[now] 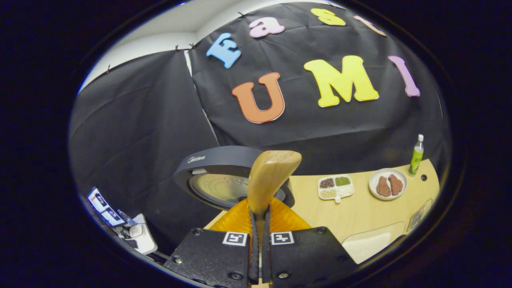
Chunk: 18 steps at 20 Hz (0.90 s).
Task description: Close the left gripper, press the button to open the rice cooker; take a wooden spoon from the chopstick holder with the right hand, scoop a spoonful of rice and pour it into the rice cooker, then put the wooden spoon back into the chopstick holder.
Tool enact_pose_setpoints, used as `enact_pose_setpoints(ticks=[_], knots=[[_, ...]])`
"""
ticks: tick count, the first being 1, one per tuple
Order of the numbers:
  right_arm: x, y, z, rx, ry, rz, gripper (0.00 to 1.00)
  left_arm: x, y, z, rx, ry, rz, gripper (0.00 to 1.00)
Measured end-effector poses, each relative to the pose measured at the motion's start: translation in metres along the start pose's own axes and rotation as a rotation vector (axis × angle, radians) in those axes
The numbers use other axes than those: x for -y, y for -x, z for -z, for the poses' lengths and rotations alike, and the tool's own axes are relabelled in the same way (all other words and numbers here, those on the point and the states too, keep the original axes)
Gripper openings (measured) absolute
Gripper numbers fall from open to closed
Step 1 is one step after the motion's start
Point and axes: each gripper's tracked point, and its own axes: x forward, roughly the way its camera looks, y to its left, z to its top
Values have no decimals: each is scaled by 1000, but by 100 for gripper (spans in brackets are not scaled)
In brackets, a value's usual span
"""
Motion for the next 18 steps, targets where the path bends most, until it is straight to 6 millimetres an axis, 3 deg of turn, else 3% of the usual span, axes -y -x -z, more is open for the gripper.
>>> enact_pose_setpoints(ticks=[4, 9, 18], knots=[[-11, 0, -5, 17, 69, -12, 8, -3, 1, 4, -6, -7, -1, 95], [-30, 6, -17, 69, 284, -22, 8, -1, 7, 5, 1, 29, 20, 95], [-50, 2, -18, 122, 546, -58, 8, 5, 11, 0, 28, 54, 53, 95]])
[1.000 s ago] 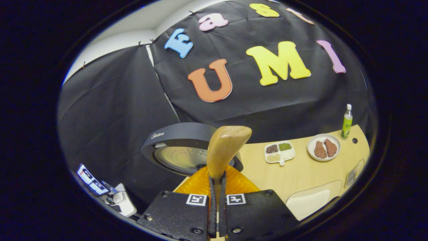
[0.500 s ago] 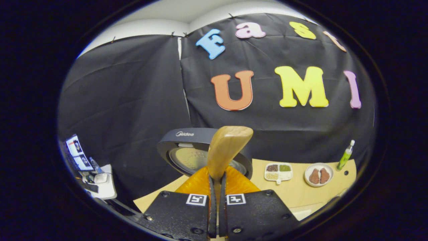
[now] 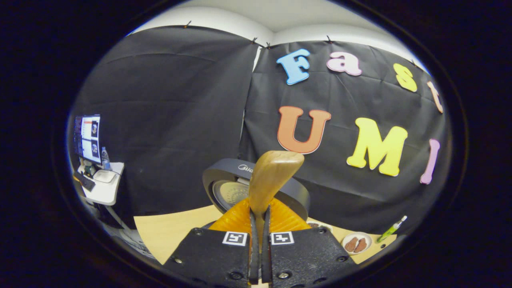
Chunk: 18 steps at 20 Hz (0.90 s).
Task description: Close the left gripper, press the button to open the rice cooker; take a wooden spoon from the chopstick holder with the right hand, scoop a spoonful of rice and pour it into the rice cooker, then put the wooden spoon back into the chopstick holder.
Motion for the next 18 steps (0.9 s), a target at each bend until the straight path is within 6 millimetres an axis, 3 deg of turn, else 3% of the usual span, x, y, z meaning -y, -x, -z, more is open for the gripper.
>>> enact_pose_setpoints(ticks=[3, 6, 9, 14, 18], knots=[[-6, 0, 5, -15, 26, -25, 8, 5, 1, 3, -4, -3, 38, 95], [-4, 4, -2, 3, 12, -19, 8, 26, 3, 8, -8, -22, 70, 95], [-2, 9, -10, 15, 3, -19, 8, 30, 1, 5, -11, -30, 84, 95], [5, 21, -19, 33, -140, -42, 8, 35, -3, -2, 1, -20, 90, 95], [27, 39, -32, 51, -337, -58, 8, 42, -10, -7, -3, -62, 99, 95]])
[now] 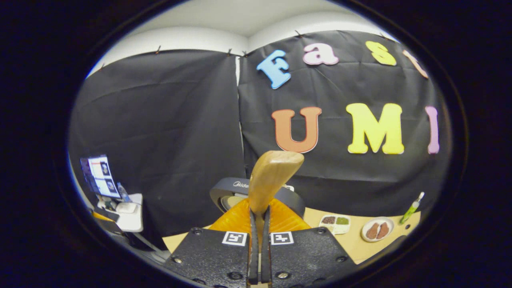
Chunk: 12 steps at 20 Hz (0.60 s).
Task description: Close the left gripper, press the button to open the rice cooker; take a wooden spoon from the chopstick holder with the right hand, scoop a spoonful of rice and pour it into the rice cooker, then put the wooden spoon back into the chopstick holder.
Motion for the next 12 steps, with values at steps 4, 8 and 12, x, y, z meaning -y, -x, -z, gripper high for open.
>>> enact_pose_setpoints(ticks=[4, 8, 12], knots=[[32, 27, -21, 40, -124, 21, 8, 13, -9, -4, -19, -31, 11, 95], [76, 67, -33, 77, -251, 64, 8, 26, -23, -9, -21, -47, 23, 95], [150, 120, -28, 99, -295, 194, 8, 40, -36, -9, -39, -50, 30, 95]])
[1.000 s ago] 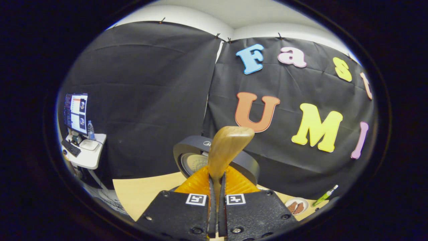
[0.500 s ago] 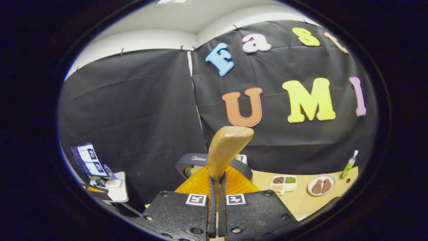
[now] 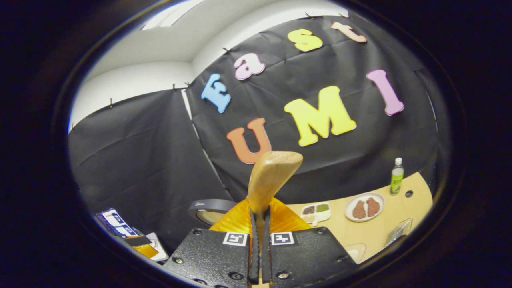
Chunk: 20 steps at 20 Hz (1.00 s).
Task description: Close the left gripper, press the button to open the rice cooker; take a wooden spoon from the chopstick holder with the right hand, scoop a spoonful of rice and pour it into the rice cooker, then put the wooden spoon back into the chopstick holder.
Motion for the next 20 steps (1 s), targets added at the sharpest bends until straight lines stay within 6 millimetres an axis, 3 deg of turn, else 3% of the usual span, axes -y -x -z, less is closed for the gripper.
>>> enact_pose_setpoints(ticks=[6, 8, 9, 11, 13, 20], knots=[[141, 65, -35, 75, -42, 245, 8, 9, -23, -11, 19, 38, -43, 95], [183, 83, -37, 81, -59, 320, 4, 14, -31, -10, 20, 40, -52, 95], [201, 91, -33, 75, -73, 355, 8, 16, -35, -8, 12, 31, -55, 95], [232, 99, -26, 61, -90, 403, 4, 19, -42, -6, -2, 13, -63, 95], [263, 103, -13, 38, -102, 444, 8, 23, -49, -7, -7, 15, -70, 95], [352, 91, 53, -75, -88, 543, 8, 27, -74, -4, -31, 41, -138, 95]])
